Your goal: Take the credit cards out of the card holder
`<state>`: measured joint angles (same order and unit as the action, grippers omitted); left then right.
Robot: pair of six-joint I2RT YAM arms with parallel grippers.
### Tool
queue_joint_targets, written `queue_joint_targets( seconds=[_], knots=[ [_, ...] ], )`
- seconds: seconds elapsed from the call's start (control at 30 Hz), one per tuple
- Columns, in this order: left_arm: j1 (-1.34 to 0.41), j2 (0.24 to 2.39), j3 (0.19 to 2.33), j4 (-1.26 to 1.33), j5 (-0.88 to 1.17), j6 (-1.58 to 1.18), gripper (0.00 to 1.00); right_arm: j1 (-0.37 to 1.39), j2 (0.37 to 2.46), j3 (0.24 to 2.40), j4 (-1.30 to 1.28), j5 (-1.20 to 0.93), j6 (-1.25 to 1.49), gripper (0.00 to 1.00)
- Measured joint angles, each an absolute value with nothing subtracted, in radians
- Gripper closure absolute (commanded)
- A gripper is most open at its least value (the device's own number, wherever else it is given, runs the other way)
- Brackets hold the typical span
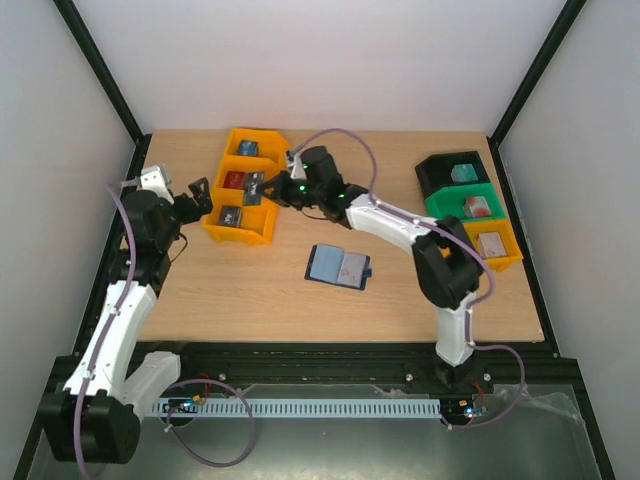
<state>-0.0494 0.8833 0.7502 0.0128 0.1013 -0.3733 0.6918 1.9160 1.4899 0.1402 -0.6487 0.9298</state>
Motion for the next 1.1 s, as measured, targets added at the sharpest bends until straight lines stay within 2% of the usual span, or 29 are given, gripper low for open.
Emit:
queue_joint_targets(
  seconds=[0.23, 1.1],
  knots=[
    [0.017, 0.944, 0.703, -0.107, 0.019, -0.477, 0.00, 0.747, 2.152, 1.688, 0.064, -0.609, 1.047, 0.98],
    [0.019, 0.944, 0.668, -0.106, -0.029, -0.566, 0.01, 0.810, 2.385, 1.860, 0.065, -0.591, 1.290, 0.98]
  ],
)
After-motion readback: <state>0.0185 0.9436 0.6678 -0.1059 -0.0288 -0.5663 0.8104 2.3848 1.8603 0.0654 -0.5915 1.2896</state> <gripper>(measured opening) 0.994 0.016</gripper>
